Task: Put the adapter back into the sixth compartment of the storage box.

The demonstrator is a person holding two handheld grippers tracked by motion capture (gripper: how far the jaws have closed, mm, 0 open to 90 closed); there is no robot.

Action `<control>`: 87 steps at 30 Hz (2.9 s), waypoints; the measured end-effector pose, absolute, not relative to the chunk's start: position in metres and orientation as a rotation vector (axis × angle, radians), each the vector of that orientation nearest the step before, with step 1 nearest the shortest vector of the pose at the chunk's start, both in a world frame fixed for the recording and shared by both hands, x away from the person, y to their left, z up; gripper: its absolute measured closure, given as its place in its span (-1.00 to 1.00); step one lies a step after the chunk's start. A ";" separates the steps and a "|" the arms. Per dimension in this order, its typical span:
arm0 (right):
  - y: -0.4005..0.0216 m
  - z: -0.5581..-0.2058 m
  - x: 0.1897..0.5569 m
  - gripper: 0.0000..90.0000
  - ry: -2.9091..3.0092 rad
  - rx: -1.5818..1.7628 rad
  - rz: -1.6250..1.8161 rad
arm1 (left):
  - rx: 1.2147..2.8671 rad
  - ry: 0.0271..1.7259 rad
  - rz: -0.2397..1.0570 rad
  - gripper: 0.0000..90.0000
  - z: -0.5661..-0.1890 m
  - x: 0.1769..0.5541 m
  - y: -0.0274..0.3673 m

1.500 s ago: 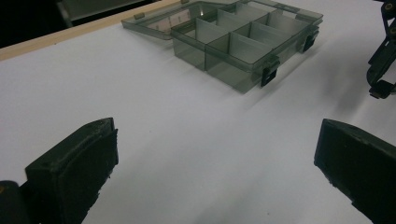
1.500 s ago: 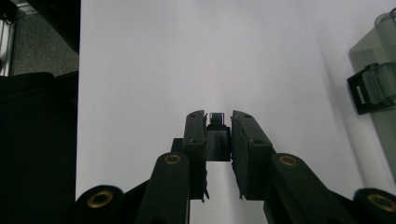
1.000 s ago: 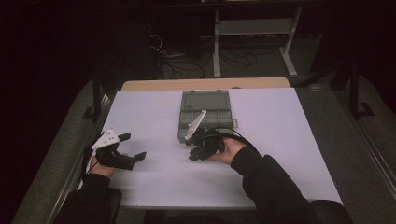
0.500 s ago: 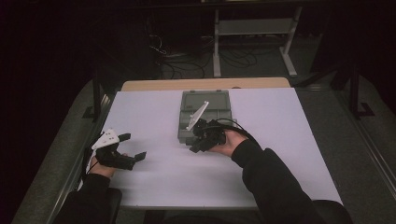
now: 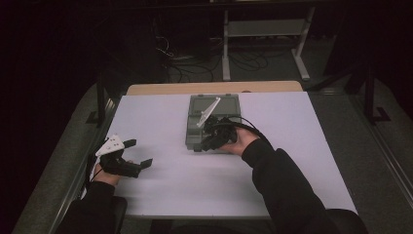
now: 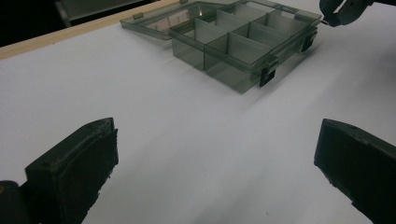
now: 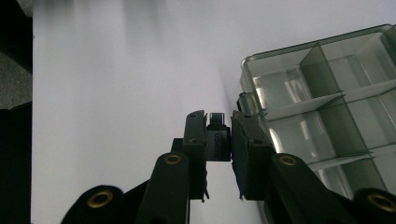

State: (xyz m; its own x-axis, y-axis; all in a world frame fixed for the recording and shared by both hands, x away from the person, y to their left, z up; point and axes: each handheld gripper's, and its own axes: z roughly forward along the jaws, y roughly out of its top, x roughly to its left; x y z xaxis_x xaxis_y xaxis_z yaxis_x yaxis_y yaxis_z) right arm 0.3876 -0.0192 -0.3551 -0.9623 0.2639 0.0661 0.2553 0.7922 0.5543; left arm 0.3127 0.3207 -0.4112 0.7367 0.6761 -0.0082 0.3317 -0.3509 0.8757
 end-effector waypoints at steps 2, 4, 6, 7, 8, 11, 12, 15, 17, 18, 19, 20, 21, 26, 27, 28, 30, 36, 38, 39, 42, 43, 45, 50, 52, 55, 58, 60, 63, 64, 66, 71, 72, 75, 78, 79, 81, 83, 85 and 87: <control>-0.020 -0.353 0.389 0.66 2.955 0.432 0.915 | 1.959 0.769 0.443 -1.00 -0.411 0.313 0.321; -0.020 -0.352 0.390 0.66 2.951 0.435 0.916 | 1.959 0.769 0.442 -1.00 -0.411 0.313 0.321; -0.020 -0.349 0.394 0.66 2.936 0.447 0.917 | 1.960 0.768 0.443 -1.00 -0.411 0.313 0.321; -0.020 -0.349 0.394 0.66 2.936 0.447 0.917 | 1.960 0.768 0.443 -1.00 -0.411 0.313 0.321; -0.021 -0.348 0.397 0.66 2.929 0.457 0.917 | 1.960 0.768 0.442 -1.00 -0.411 0.313 0.321; -0.022 -0.348 0.401 0.66 2.924 0.470 0.916 | 1.960 0.768 0.442 -1.00 -0.411 0.313 0.321; -0.024 -0.348 0.404 0.66 2.917 0.485 0.919 | 1.960 0.768 0.442 -1.00 -0.411 0.313 0.321; -0.025 -0.347 0.407 0.66 2.911 0.496 0.917 | 1.960 0.767 0.442 -1.00 -0.411 0.313 0.321; -0.025 -0.347 0.408 0.66 2.907 0.503 0.918 | 1.960 0.768 0.441 -1.00 -0.411 0.313 0.321; -0.026 -0.347 0.412 0.66 2.904 0.518 0.912 | 1.960 0.769 0.442 -1.00 -0.411 0.313 0.321; -0.026 -0.347 0.412 0.66 2.904 0.518 0.912 | 1.960 0.769 0.442 -1.00 -0.411 0.313 0.321; -0.027 -0.348 0.413 0.66 2.900 0.522 0.912 | 1.958 0.769 0.444 -1.00 -0.411 0.313 0.320; -0.027 -0.349 0.417 0.66 2.895 0.535 0.912 | 1.958 0.769 0.445 -1.00 -0.411 0.313 0.320; -0.029 -0.356 0.427 0.66 2.885 0.567 0.889 | 1.956 0.769 0.443 -1.00 -0.411 0.313 0.320; -0.029 -0.356 0.427 0.66 2.885 0.567 0.889 | 1.956 0.769 0.443 -1.00 -0.411 0.313 0.320; -0.029 -0.356 0.427 0.66 2.885 0.567 0.889 | 1.956 0.769 0.443 -1.00 -0.411 0.313 0.320; -0.030 -0.361 0.433 0.66 2.884 0.596 0.891 | 1.956 0.768 0.443 -1.00 -0.411 0.313 0.320; -0.032 -0.368 0.441 0.66 2.877 0.623 0.903 | 1.955 0.768 0.442 -1.00 -0.411 0.313 0.320; -0.033 -0.371 0.444 0.66 2.882 0.640 0.894 | 1.956 0.768 0.443 -1.00 -0.411 0.314 0.320; -0.033 -0.371 0.445 0.66 2.882 0.641 0.894 | 1.956 0.768 0.443 -1.00 -0.411 0.314 0.320; -0.034 -0.373 0.448 0.66 2.879 0.650 0.910 | 1.957 0.767 0.444 -1.00 -0.411 0.314 0.320; -0.034 -0.373 0.448 0.66 2.879 0.650 0.910 | 1.958 0.766 0.444 -1.00 -0.411 0.314 0.320; -0.034 -0.375 0.449 0.66 2.884 0.659 0.910 | 1.957 0.766 0.443 -1.00 -0.411 0.314 0.320; -0.033 -0.381 0.453 0.66 2.894 0.652 0.900 | 1.957 0.766 0.444 -1.00 -0.411 0.314 0.320; -0.033 -0.383 0.454 0.66 2.896 0.659 0.905 | 1.958 0.766 0.445 -1.00 -0.411 0.314 0.320; -0.029 -0.386 0.455 0.66 2.903 0.646 0.910 | 1.959 0.764 0.446 -1.00 -0.411 0.313 0.320; -0.026 -0.388 0.454 0.66 2.913 0.634 0.901 | 1.959 0.764 0.445 -1.00 -0.411 0.313 0.320; -0.025 -0.389 0.454 0.65 2.916 0.635 0.899 | 1.959 0.764 0.446 -1.00 -0.411 0.313 0.320; -0.025 -0.390 0.455 0.42 2.921 0.633 0.905 | 1.960 0.763 0.447 -1.00 -0.411 0.313 0.320; -0.026 -0.389 0.455 0.37 2.934 0.632 0.912 | 1.959 0.764 0.446 -1.00 -0.411 0.313 0.320; -0.027 -0.387 0.454 0.30 2.933 0.624 0.925 | 1.960 0.763 0.447 -1.00 -0.411 0.313 0.320; -0.031 -0.382 0.454 -0.02 2.907 0.657 0.935 | 1.960 0.763 0.446 -1.00 -0.411 0.313 0.320; -0.033 -0.381 0.454 -0.11 2.898 0.670 0.932 | 1.960 0.763 0.447 -1.00 -0.411 0.313 0.320; -0.037 -0.377 0.453 -0.38 2.861 0.717 0.925 | 1.958 0.765 0.445 -1.00 -0.411 0.313 0.320; -0.042 -0.375 0.453 -0.61 2.827 0.758 0.934 | 1.959 0.765 0.446 -1.00 -0.411 0.313 0.320; -0.044 -0.374 0.453 -0.66 2.816 0.769 0.934 | 1.960 0.764 0.446 -1.00 -0.411 0.313 0.320; -0.046 -0.374 0.452 -0.69 2.808 0.777 0.934 | 1.960 0.764 0.446 -1.00 -0.411 0.313 0.320; -0.053 -0.372 0.451 -0.72 2.786 0.794 0.935 | 1.960 0.766 0.444 -1.00 -0.411 0.313 0.320; -0.057 -0.372 0.451 -0.73 2.779 0.809 0.924 | 1.960 0.765 0.444 -1.00 -0.411 0.313 0.320; -0.062 -0.370 0.450 -0.77 2.766 0.822 0.920 | 1.961 0.765 0.443 -1.00 -0.411 0.314 0.320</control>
